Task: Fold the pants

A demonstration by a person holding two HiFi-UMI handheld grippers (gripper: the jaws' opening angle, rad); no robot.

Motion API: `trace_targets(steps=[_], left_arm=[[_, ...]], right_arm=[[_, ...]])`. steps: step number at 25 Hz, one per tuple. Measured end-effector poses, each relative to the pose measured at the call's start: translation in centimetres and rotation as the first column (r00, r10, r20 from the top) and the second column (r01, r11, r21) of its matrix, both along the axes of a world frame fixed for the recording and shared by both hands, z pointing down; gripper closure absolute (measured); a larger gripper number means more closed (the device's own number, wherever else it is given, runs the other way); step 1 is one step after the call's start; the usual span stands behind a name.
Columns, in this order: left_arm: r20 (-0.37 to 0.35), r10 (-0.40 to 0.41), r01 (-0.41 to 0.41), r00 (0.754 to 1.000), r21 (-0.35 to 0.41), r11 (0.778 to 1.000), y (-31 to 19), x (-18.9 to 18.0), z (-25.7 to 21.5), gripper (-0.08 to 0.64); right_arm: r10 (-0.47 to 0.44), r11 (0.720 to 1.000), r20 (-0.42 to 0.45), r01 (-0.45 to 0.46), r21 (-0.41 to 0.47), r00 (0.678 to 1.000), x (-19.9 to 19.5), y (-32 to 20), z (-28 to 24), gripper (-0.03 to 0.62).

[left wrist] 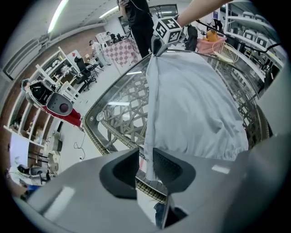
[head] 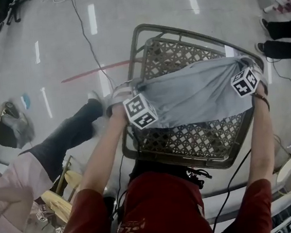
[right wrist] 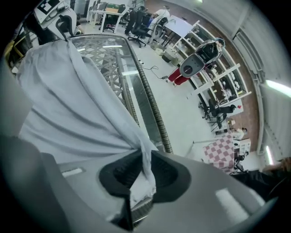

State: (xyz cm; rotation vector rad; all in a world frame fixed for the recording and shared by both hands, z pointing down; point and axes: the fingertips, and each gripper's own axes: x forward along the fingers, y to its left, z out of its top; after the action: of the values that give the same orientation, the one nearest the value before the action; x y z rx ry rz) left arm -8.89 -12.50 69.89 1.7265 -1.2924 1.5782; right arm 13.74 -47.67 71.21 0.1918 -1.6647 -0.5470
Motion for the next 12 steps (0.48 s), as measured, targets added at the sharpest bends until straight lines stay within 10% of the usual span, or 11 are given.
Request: trace_targets(steps=[12], left_arm=[[-0.006, -0.065, 0.065, 0.998, 0.051, 0.997, 0.2, -0.5, -2.8, 0.371]], right_arm=[[0.085, 0.994, 0.174, -0.096, 0.051, 0.981, -0.3, 0.2, -4.8, 0.468]])
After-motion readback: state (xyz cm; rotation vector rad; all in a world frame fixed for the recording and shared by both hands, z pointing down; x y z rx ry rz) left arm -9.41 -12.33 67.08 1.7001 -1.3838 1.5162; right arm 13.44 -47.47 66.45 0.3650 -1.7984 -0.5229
